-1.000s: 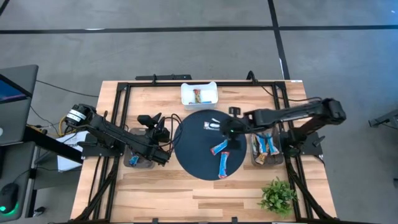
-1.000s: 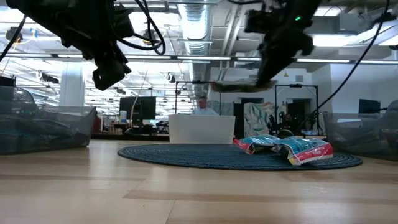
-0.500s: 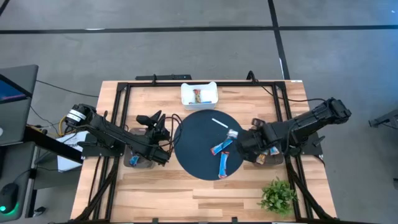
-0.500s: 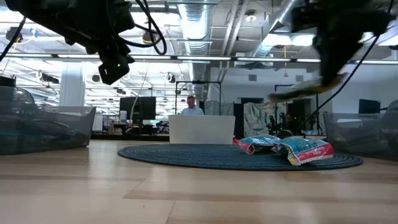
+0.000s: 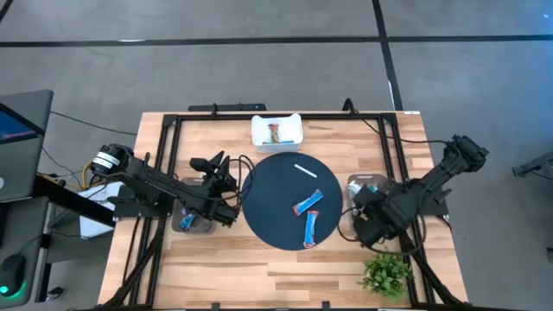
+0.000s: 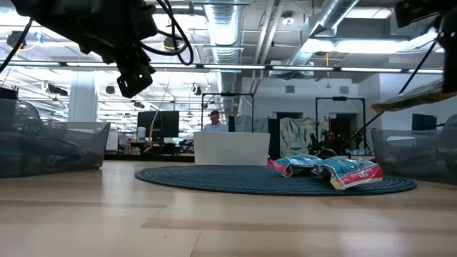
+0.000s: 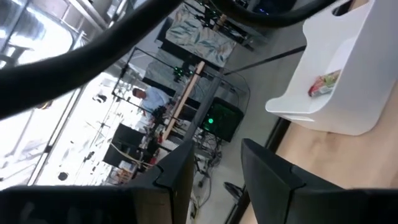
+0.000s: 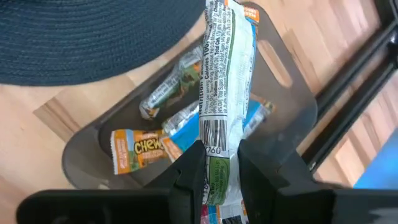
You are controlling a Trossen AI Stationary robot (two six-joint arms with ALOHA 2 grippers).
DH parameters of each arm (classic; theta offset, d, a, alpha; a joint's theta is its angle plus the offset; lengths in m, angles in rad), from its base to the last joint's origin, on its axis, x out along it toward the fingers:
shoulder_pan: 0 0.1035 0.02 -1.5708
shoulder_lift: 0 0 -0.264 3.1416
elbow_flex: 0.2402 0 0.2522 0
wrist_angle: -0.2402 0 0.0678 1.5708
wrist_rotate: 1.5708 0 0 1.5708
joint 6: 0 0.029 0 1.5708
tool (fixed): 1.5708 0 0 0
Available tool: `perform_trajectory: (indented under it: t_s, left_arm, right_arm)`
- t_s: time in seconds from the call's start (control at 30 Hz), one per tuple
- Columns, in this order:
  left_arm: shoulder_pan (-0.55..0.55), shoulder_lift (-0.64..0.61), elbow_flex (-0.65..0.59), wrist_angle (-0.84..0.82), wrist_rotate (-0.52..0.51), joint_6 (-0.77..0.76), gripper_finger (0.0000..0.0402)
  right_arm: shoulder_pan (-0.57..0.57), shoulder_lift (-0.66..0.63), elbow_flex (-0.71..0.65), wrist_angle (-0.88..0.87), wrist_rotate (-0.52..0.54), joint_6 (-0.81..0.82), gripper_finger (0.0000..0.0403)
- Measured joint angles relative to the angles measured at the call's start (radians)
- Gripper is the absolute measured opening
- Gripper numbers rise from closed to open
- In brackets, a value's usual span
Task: Pick and place Granola Bars by type
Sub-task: Put the orange granola bar into the right black bin
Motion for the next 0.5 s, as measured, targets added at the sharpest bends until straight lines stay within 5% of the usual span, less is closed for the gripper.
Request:
perform_trajectory:
  t_s: [0.23,0.5]
  left_arm:
    - [0.001,0.000,0.000,0.031,0.014,0.027,0.0128]
    - [0.001,0.000,0.000,0.039,0.016,0.027,0.0128]
  right_arm:
    - [0.084,0.000,0.000,-0.054,0.000,0.192,0.0071]
    - [0.093,0.010,0.000,-0.050,0.001,0.229,0.0096]
